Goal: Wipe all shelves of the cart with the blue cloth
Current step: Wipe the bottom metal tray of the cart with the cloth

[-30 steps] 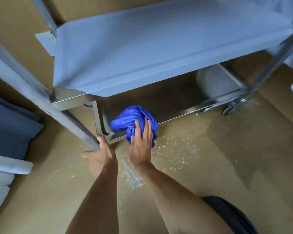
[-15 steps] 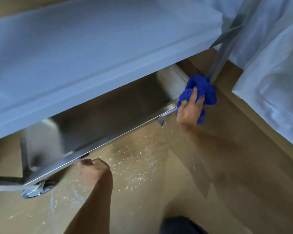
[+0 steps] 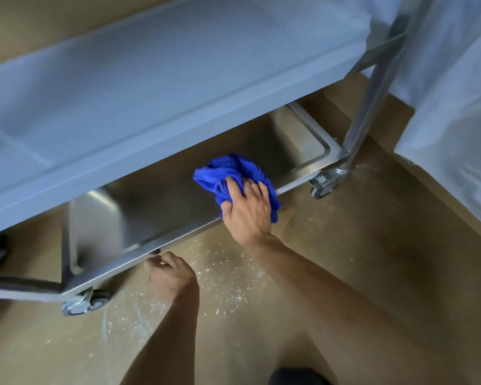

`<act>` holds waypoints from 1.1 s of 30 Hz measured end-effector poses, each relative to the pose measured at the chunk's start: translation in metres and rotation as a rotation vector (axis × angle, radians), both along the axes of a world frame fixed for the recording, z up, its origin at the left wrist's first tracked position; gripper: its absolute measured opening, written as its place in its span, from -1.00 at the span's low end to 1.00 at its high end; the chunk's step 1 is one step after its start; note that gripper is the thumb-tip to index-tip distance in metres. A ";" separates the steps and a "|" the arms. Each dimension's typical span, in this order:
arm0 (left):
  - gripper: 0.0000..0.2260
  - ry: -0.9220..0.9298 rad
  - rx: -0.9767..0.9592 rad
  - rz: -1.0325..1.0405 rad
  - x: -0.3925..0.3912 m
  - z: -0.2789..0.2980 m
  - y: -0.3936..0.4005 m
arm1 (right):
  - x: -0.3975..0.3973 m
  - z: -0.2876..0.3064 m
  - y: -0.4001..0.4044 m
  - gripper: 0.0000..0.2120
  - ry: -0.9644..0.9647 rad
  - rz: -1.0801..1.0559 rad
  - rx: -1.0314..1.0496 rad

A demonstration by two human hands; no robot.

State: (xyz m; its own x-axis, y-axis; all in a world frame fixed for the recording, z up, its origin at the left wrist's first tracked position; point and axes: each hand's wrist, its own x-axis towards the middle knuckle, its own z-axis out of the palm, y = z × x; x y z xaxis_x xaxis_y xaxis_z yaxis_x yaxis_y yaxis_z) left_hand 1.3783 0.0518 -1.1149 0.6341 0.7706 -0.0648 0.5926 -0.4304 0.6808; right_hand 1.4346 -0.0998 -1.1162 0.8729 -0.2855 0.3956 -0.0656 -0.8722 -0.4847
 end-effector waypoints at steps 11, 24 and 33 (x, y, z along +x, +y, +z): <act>-0.72 -0.135 -0.133 0.031 0.003 0.000 0.012 | 0.078 0.037 -0.053 -0.37 0.542 -0.349 -0.161; -0.64 0.038 0.195 -0.158 0.017 0.034 0.046 | 0.068 0.046 0.123 -0.35 0.363 0.169 0.096; -0.75 0.020 0.379 -0.381 0.096 0.074 0.015 | 0.085 0.042 -0.088 -0.15 0.236 -0.613 0.124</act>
State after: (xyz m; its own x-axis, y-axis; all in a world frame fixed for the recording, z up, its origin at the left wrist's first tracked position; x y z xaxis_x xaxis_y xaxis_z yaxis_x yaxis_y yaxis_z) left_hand 1.4739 0.0664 -1.0413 0.8750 0.4575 0.1584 0.3576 -0.8312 0.4257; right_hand 1.5195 -0.1881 -1.0740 0.5971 -0.7888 0.1459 -0.6485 -0.5817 -0.4910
